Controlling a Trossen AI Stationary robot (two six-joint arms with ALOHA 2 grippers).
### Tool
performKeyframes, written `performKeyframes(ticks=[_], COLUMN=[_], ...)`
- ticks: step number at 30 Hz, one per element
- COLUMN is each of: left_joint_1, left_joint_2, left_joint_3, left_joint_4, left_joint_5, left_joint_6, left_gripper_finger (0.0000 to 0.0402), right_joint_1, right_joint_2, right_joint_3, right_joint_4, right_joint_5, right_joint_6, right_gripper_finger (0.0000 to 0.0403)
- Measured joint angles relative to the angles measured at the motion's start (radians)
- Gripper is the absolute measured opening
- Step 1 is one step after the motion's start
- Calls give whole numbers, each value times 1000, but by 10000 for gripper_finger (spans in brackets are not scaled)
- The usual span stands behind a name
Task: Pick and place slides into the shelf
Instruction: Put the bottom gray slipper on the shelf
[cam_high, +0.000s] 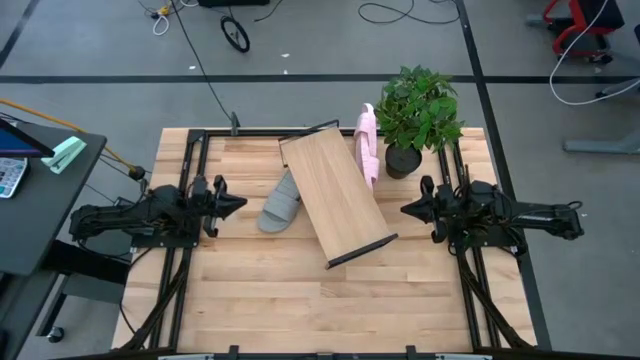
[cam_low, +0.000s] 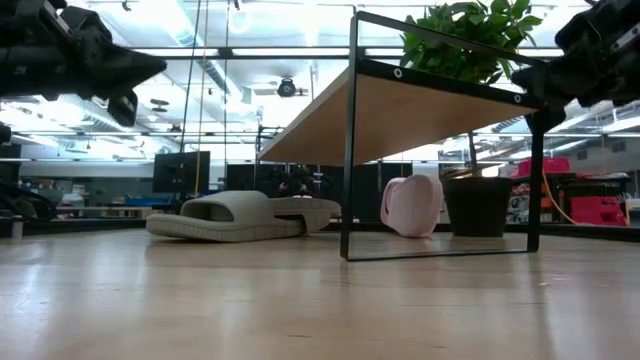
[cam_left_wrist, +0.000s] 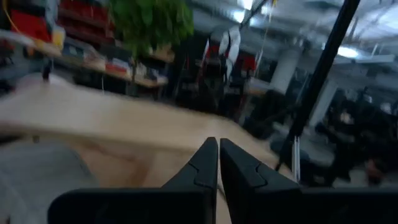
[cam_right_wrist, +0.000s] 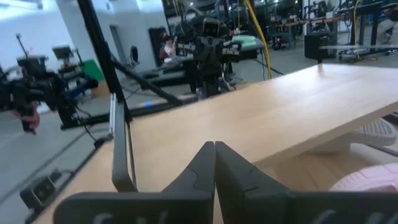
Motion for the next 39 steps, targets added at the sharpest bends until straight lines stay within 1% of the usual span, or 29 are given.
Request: performKeyframes(ticks=[5,7,9,13,18,20,23,26,29,33,36,38,39], left_joint_1=[0,0,0,0,0,0,0,0,0,-1,-1,-1,-1], left_joint_2=[0,0,0,0,0,10,46,121,230,420,578,680,724], left_joint_3=[0,0,0,0,5,26,75,139,232,389,524,609,644], left_joint_4=[108,122,123,59,-97,-173,-183,-214,-247,-309,-405,-463,-475], left_joint_5=[-75,-86,-86,-78,-53,-30,4,20,23,54,65,65,65], left_joint_6=[11,11,1,0,11,33,73,113,179,281,344,337,311], left_gripper_finger=[21,18,17,18,12,9,7,12,16,13,9,8,9], right_joint_1=[0,0,0,0,0,0,0,0,0,0,0,0,0], right_joint_2=[2,3,4,5,4,7,24,52,84,122,147,160,167], right_joint_3=[46,64,92,164,293,345,416,467,494,516,531,539,543], right_joint_4=[-3,-10,-52,-200,-357,-419,-511,-566,-572,-575,-574,-574,-573], right_joint_5=[2,2,2,2,23,45,71,75,75,75,75,75,76], right_joint_6=[76,96,119,158,182,183,193,209,238,262,264,284,300], right_gripper_finger=[13,13,13,13,13,13,13,13,13,13,13,13,13])
